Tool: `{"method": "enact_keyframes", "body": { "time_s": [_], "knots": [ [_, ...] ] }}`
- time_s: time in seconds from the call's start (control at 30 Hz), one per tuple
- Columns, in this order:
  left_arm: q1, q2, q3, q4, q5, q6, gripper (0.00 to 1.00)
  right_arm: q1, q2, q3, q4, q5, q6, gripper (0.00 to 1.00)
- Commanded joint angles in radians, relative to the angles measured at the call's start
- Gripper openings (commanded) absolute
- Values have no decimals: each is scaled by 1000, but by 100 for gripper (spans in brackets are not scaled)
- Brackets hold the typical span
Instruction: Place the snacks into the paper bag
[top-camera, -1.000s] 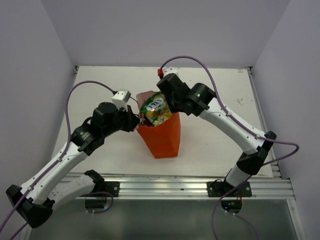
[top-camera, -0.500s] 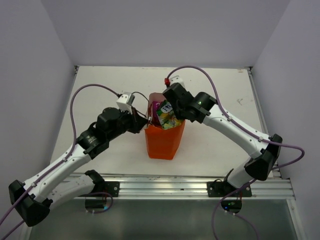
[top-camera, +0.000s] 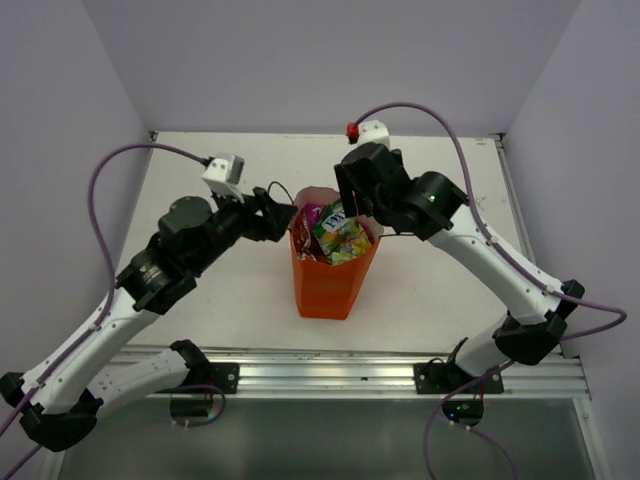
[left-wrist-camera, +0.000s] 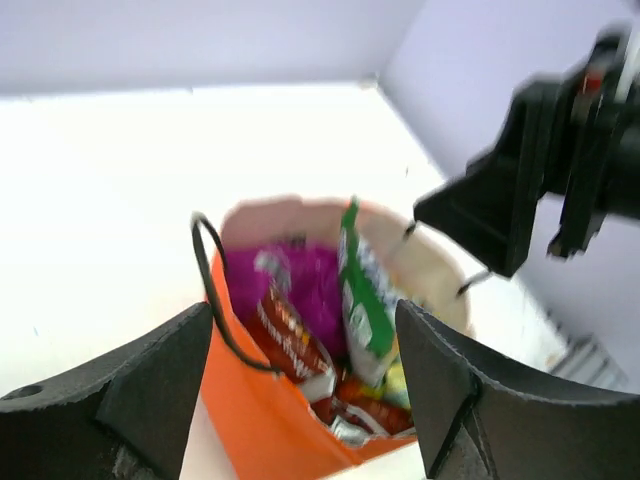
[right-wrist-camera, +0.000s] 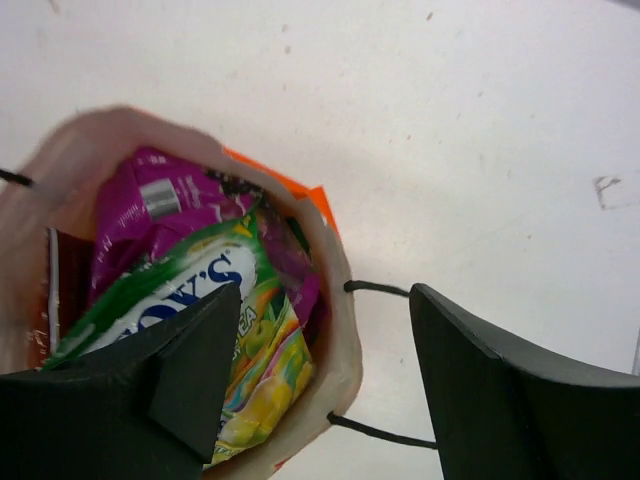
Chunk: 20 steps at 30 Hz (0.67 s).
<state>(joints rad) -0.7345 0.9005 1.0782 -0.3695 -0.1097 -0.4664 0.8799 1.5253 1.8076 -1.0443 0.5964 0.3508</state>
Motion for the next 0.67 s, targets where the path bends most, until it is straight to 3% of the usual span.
{"method": "enact_keyframes", "body": {
  "time_s": [0.0, 0.1, 0.2, 0.27, 0.4, 0.5, 0.63],
  "knots": [
    [-6, -58, 187, -81, -259, 40, 78, 2, -91, 159, -103, 195, 36, 73],
    [-3, -57, 275, -243, -533, 35, 80, 2, -126, 191, -203, 346, 60, 73],
    [-3, -35, 227, -337, -652, 72, 87, 1, -178, 101, -275, 453, 108, 78],
    [3, -6, 164, -371, -641, 66, 90, 1, -194, 32, -370, 523, 172, 81],
    [108, 3, 57, -356, -457, 11, 92, 2, -191, -50, -548, 549, 365, 83],
    [173, -17, 17, -321, -400, 18, 93, 2, -218, -131, -546, 500, 404, 81],
    [201, -17, 38, -322, -446, 77, 95, 1, -261, -182, -548, 487, 450, 80]
  ]
}}
